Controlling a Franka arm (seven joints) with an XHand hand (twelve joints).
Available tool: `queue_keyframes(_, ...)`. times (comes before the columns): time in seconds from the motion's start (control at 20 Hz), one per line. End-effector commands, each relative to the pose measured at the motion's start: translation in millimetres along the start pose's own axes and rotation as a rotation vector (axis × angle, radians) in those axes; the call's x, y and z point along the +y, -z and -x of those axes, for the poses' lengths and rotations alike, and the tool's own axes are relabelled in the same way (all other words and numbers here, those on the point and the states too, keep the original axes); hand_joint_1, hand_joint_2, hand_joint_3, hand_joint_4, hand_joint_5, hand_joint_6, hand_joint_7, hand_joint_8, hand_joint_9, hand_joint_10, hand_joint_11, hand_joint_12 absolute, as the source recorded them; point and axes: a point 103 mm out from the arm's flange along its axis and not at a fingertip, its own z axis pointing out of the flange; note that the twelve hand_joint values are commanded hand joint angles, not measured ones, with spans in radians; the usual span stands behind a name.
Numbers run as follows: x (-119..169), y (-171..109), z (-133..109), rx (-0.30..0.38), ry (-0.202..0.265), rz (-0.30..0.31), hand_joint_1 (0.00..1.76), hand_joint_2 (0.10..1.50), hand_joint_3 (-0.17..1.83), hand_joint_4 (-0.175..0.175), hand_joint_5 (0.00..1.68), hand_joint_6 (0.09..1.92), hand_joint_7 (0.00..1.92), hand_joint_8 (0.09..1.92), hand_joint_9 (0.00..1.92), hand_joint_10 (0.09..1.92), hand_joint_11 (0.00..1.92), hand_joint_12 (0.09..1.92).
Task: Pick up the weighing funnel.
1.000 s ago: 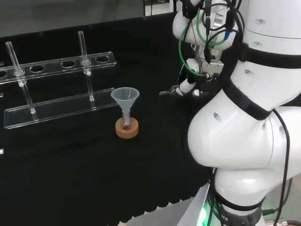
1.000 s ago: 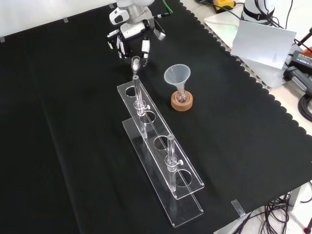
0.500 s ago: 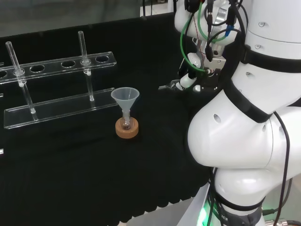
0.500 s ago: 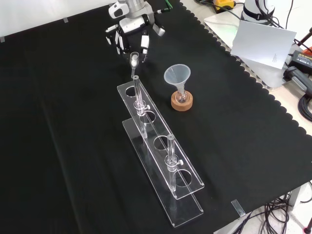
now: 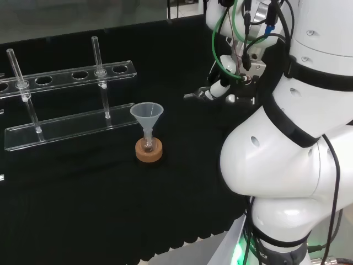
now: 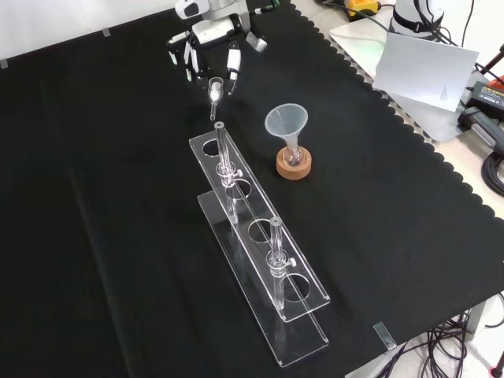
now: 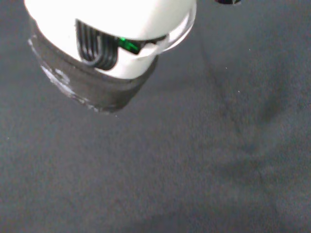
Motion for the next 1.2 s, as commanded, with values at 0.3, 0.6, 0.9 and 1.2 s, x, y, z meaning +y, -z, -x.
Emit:
queue_keyframes(0.3,-9.3,23.2,-3.6,0.03,0.011,0.044,1.16,0.58,0.64,0.175,1.59,0.09,1.65,0.09,1.03,0.23,0.0,1.5)
queue_keyframes(0.6,-13.8,34.2,-7.1,0.047,0.008,0.07,1.16,0.58,0.64,0.175,1.59,0.09,1.65,0.09,1.03,0.23,0.0,1.5)
queue_keyframes(0.9,-16.0,40.4,-13.4,0.039,0.013,0.081,1.16,0.58,0.64,0.175,1.59,0.09,1.65,0.09,1.03,0.22,0.0,1.49)
queue_keyframes(1.2,-17.9,52.0,-21.6,0.06,0.024,0.098,1.16,0.59,0.64,0.175,1.59,0.09,1.65,0.09,1.03,0.22,0.0,1.49)
